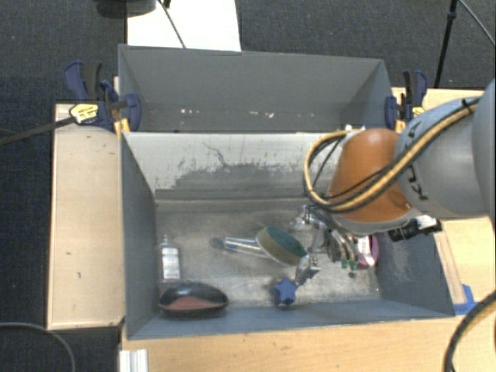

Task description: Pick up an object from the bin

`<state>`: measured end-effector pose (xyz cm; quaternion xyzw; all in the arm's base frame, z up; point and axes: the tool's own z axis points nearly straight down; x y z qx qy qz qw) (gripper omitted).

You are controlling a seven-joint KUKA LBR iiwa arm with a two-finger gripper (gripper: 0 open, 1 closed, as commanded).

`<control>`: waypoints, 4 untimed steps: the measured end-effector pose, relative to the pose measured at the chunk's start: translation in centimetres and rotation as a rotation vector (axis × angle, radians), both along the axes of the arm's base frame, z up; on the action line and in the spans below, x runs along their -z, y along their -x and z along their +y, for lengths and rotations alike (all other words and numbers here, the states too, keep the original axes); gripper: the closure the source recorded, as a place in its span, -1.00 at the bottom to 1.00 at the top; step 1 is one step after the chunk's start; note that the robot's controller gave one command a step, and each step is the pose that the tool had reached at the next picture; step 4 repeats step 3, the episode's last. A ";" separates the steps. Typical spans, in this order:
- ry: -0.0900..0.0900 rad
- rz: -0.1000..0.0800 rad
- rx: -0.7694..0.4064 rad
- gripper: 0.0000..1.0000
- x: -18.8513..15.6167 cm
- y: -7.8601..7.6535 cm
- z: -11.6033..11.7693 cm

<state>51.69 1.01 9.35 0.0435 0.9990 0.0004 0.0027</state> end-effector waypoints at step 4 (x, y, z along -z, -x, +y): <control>0.000 -0.003 -0.113 1.00 -16.4 -2.6 4.9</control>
Offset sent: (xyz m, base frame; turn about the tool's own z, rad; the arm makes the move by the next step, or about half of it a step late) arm 0.0238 0.0428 -0.0235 -0.0847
